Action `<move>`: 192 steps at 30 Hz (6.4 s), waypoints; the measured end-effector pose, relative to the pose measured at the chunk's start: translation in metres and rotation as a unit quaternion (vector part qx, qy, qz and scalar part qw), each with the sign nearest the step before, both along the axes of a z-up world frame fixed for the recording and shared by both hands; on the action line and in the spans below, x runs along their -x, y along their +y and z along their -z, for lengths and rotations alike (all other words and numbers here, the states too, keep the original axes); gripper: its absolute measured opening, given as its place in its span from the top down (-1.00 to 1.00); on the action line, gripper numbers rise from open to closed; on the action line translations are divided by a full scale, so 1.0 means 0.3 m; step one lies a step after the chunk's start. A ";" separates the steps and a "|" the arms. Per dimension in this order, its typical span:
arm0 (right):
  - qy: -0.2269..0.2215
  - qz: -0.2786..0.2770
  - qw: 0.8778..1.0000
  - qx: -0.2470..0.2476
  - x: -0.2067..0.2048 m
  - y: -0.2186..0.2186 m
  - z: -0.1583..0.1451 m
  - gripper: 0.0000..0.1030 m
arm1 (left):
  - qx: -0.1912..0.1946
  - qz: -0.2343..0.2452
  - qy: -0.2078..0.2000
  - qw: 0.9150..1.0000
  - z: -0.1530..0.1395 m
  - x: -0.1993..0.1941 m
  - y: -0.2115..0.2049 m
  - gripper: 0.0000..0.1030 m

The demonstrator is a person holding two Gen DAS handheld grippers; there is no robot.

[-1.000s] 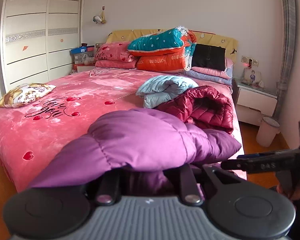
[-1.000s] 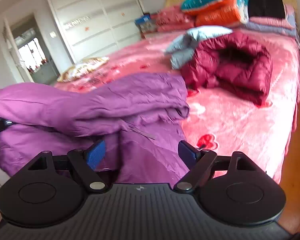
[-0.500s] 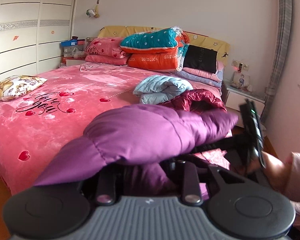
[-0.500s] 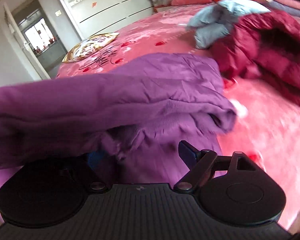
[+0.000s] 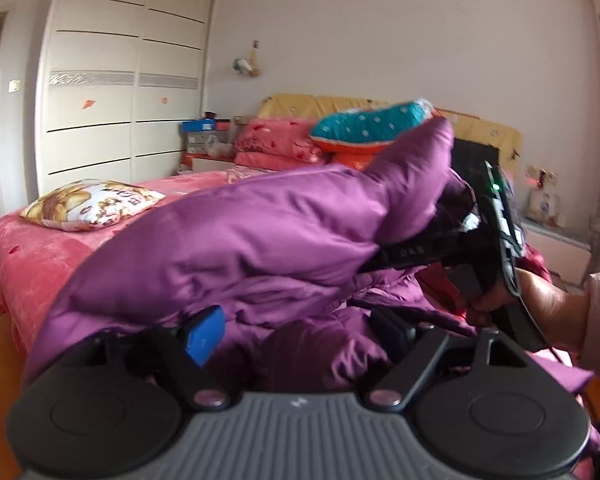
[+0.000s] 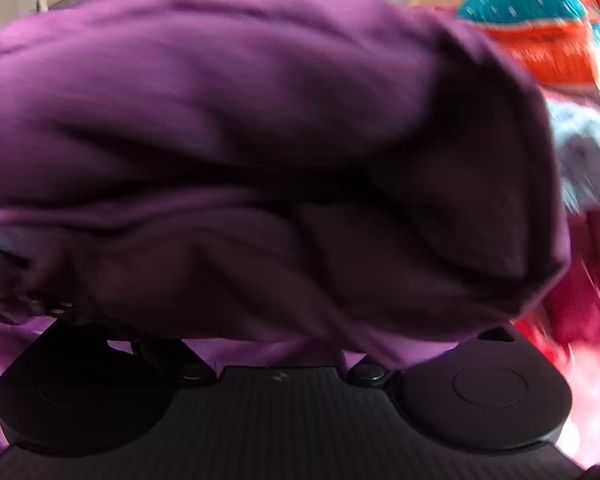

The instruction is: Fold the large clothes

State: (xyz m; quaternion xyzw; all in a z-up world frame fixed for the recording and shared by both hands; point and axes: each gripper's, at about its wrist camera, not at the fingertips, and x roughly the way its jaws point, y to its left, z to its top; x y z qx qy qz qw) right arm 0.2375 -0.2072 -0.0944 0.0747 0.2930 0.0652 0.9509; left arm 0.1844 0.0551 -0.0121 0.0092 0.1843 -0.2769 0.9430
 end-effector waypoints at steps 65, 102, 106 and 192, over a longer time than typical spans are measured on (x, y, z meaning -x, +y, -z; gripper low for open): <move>-0.045 0.191 0.981 0.008 0.606 -0.163 -0.135 -1.00 | -0.123 -0.079 0.031 0.989 0.036 0.382 -0.257 -0.98; -0.089 0.101 0.989 0.057 1.077 -0.004 -0.128 -1.00 | -0.150 -0.099 0.140 0.974 0.228 0.788 -0.254 -0.98; -0.089 0.099 0.989 0.063 1.060 -0.005 -0.117 -1.00 | -0.172 -0.073 0.157 0.970 0.262 0.835 -0.278 -0.98; -0.081 0.043 0.974 0.205 0.650 -0.093 0.198 0.59 | -0.073 -0.282 0.081 0.953 0.063 0.303 -0.234 0.74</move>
